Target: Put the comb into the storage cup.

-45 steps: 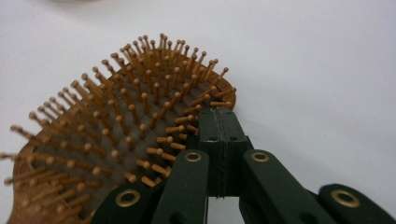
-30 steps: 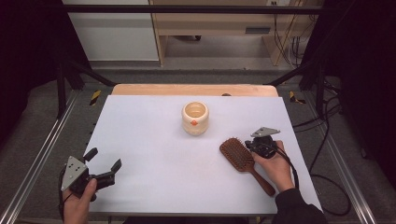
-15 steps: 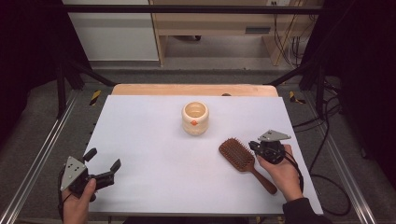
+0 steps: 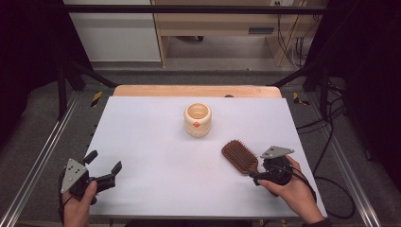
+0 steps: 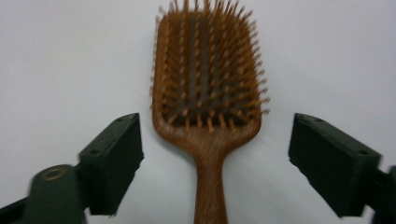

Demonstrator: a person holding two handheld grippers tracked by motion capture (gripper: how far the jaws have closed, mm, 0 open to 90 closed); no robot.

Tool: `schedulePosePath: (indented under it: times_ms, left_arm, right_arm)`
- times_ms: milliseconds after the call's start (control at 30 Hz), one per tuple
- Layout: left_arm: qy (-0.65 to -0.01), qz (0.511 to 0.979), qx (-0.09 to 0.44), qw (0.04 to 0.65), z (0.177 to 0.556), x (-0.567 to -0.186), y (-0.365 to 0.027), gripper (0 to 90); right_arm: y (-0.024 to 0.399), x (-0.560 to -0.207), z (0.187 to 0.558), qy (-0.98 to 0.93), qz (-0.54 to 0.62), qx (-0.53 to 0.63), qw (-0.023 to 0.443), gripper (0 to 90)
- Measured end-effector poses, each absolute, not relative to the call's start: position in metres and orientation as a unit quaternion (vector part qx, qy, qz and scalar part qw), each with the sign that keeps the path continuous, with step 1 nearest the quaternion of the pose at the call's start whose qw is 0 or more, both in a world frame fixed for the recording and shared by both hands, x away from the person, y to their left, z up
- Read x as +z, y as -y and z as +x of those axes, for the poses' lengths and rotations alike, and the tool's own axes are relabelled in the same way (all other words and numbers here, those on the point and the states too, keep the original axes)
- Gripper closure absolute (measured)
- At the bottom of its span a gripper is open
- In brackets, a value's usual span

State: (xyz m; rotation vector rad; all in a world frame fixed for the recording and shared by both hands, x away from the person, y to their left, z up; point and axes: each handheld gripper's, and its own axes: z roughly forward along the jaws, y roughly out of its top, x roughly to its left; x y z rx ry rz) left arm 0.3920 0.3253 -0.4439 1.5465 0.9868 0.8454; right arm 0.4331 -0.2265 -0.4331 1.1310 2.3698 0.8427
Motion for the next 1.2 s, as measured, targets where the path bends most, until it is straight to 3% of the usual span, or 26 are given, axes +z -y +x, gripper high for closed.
schedulePosePath:
  times_ms: [33, 100, 233, 467, 633, 1200]
  left_arm:
    - [-0.414, 0.649, 0.355, 0.531, 0.392, -0.444, -0.325, 3.5]
    - [-0.414, 0.648, 0.355, 0.532, 0.392, -0.444, -0.326, 3.5]
    - [-0.416, 0.646, 0.354, 0.533, 0.392, -0.444, -0.326, 3.4]
    - [-0.409, 0.651, 0.355, 0.532, 0.392, -0.444, -0.324, 3.5]
    - [-0.409, 0.651, 0.356, 0.531, 0.391, -0.443, -0.324, 3.5]
    - [-0.405, 0.653, 0.351, 0.535, 0.391, -0.443, -0.32, 3.6]
  right_arm:
    - [0.226, -0.437, 0.432, -0.85, 0.408, 0.281, 0.179, 10.3]
    - [0.226, -0.438, 0.433, -0.856, 0.408, 0.272, 0.167, 8.1]
    - [0.226, -0.443, 0.433, -0.868, 0.409, 0.242, 0.146, 10.4]
    - [0.223, -0.452, 0.439, -0.878, 0.413, 0.212, 0.12, 28.1]
    - [0.223, -0.456, 0.448, -0.878, 0.423, 0.198, 0.107, 45.8]
    - [0.217, -0.454, 0.455, -0.871, 0.453, 0.173, 0.085, 69.7]
